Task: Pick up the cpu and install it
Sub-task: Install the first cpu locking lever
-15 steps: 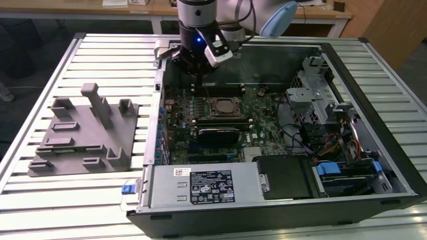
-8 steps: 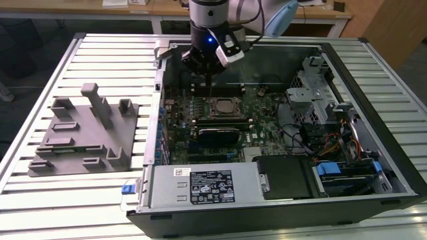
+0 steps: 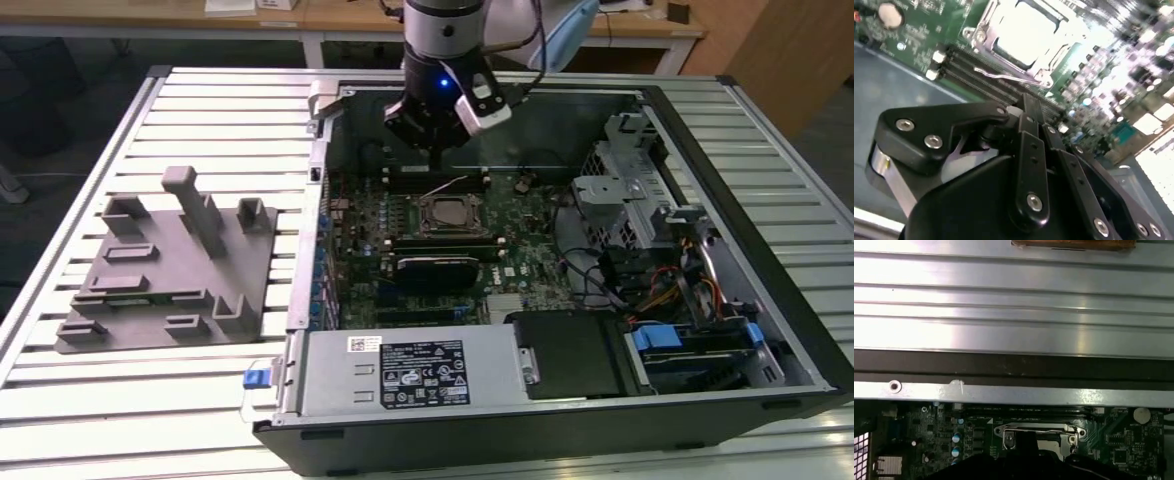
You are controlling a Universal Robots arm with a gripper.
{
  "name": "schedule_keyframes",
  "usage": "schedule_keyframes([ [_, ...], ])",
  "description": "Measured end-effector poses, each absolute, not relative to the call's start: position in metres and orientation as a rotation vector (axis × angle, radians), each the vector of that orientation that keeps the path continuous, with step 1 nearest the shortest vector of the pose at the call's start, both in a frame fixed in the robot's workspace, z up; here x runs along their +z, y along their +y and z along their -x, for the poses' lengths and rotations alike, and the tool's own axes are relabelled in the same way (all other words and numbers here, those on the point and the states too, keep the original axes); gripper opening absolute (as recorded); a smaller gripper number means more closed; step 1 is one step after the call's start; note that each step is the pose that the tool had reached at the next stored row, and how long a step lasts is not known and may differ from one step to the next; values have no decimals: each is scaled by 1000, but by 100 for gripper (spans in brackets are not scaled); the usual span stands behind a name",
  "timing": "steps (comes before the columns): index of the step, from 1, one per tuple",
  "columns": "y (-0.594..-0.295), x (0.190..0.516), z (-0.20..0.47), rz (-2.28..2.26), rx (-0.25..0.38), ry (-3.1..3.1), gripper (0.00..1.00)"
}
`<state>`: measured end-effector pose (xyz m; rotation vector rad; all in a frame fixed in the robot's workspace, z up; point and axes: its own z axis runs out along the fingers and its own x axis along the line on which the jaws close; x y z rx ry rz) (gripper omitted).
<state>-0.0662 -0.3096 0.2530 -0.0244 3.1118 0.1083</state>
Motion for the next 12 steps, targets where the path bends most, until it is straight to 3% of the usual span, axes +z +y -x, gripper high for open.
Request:
schedule_keyframes([
  [2, -310, 252, 66, 24, 147, 3110, 11],
  [12, -310, 244, 58, 43, 146, 3110, 11],
])
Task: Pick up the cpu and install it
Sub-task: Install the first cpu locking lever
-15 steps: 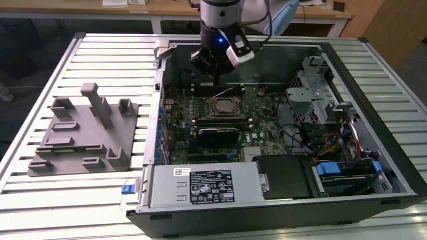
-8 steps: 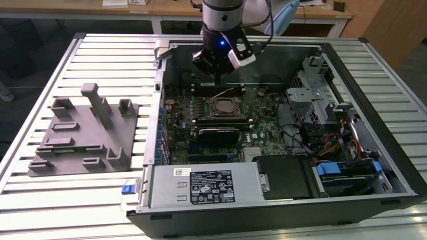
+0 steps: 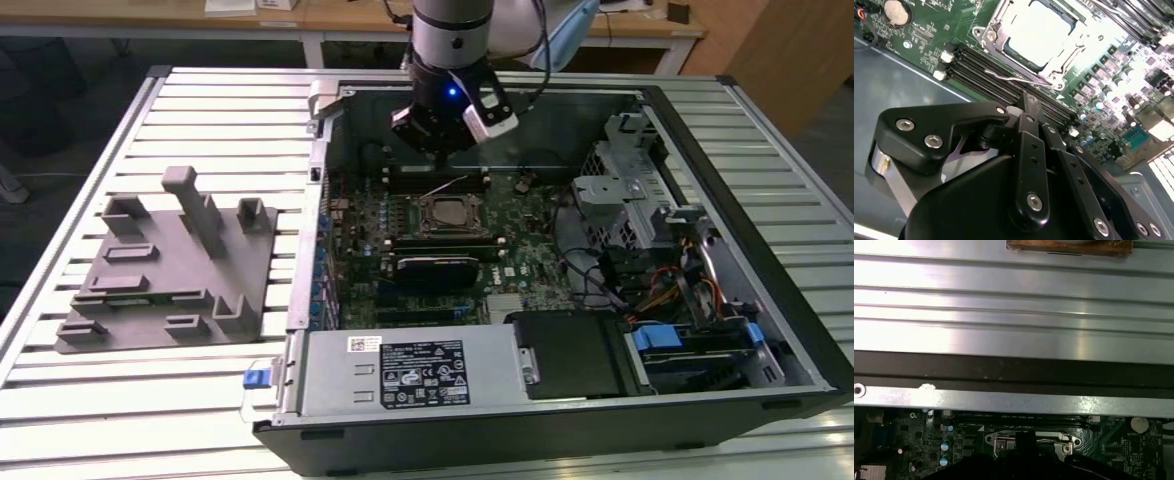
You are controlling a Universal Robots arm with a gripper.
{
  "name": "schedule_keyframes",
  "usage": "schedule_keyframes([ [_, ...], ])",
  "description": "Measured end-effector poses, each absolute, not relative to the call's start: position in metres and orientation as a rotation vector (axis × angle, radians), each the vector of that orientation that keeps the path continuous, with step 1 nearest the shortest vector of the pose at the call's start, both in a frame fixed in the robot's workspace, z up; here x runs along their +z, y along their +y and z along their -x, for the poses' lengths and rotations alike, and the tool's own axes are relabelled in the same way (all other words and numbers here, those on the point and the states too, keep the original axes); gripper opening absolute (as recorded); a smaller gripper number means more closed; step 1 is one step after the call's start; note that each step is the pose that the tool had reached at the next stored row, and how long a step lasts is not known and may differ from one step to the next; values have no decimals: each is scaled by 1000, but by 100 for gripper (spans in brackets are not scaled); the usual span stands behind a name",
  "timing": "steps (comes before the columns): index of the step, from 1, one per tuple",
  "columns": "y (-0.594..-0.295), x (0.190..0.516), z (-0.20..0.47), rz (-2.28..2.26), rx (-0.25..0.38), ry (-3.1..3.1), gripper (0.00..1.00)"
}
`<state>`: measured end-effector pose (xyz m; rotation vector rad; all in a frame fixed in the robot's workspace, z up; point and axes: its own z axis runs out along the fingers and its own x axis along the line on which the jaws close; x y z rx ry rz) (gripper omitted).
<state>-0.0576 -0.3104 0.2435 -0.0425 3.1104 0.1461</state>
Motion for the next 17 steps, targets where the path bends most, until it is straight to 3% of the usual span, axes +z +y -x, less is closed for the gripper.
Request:
schedule_keyframes([
  [17, -310, 231, 44, 43, 143, 3111, 11],
])
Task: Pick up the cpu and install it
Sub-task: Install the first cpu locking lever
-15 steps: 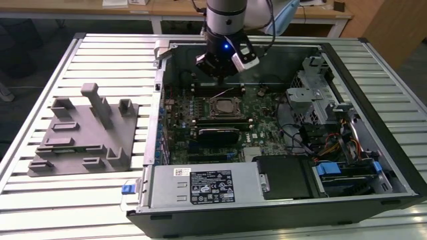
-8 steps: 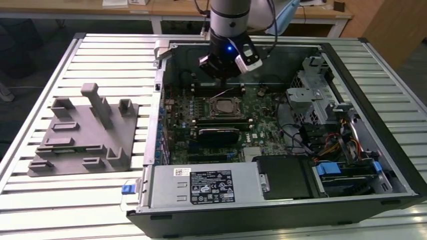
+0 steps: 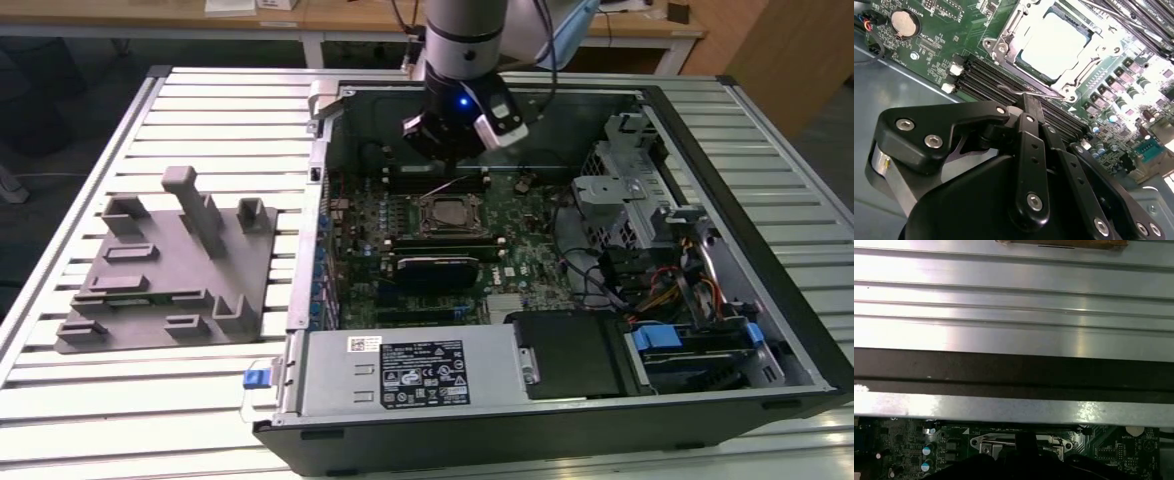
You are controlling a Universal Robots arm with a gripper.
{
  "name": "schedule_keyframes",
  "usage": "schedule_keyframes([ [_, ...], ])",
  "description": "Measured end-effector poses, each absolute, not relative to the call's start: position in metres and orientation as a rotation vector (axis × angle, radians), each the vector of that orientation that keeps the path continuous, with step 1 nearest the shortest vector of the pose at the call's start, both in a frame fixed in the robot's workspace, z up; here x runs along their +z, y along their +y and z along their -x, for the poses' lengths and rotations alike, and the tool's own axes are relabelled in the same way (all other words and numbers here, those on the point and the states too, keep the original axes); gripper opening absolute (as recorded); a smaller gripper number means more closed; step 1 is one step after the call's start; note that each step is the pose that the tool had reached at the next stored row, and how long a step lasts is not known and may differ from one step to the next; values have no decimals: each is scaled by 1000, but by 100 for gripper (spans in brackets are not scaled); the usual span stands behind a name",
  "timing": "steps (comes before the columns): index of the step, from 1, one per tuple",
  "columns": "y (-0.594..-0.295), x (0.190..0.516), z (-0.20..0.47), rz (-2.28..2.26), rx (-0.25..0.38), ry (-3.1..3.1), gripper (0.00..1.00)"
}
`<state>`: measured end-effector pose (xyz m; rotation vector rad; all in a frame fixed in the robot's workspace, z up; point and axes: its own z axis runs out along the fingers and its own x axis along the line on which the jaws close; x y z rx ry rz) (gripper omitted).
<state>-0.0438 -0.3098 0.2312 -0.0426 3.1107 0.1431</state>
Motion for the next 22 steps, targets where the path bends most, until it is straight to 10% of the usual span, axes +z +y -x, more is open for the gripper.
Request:
schedule_keyframes([
  [22, -308, 216, 33, 60, 143, 3111, 11],
])
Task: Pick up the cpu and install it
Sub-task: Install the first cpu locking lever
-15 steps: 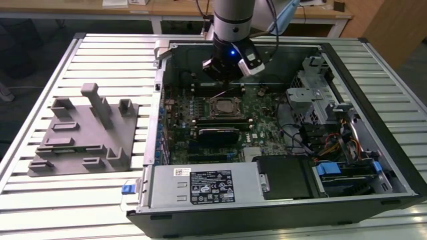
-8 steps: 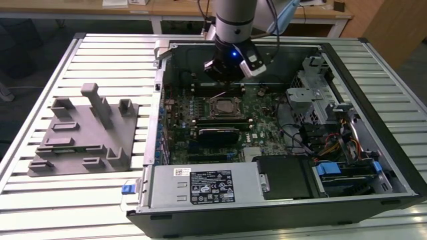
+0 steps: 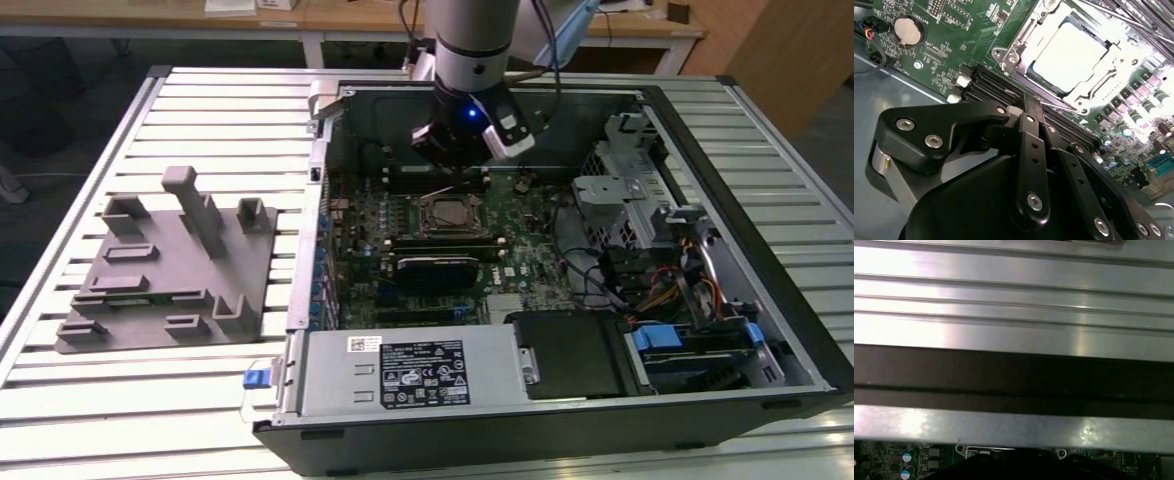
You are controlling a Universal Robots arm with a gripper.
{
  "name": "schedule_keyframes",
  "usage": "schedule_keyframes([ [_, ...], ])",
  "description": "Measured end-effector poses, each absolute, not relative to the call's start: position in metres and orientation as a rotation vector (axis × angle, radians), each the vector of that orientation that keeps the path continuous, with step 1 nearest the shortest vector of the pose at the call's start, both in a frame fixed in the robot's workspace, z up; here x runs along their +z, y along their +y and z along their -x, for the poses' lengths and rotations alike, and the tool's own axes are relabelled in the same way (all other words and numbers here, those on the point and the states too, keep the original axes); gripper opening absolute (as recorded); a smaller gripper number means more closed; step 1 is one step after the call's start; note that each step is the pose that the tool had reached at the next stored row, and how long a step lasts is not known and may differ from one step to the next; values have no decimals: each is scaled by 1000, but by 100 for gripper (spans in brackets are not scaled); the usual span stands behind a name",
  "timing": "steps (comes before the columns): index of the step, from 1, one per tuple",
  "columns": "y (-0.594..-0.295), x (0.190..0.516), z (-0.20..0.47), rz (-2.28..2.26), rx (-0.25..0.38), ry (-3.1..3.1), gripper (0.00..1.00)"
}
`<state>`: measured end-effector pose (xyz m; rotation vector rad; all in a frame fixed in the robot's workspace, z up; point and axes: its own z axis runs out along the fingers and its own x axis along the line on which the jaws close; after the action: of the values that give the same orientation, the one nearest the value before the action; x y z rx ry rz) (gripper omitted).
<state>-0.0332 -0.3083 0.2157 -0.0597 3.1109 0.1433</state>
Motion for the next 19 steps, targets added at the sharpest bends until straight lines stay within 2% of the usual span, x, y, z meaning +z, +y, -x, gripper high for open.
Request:
schedule_keyframes([
  [19, -308, 201, 28, 60, 143, 3112, 11],
])
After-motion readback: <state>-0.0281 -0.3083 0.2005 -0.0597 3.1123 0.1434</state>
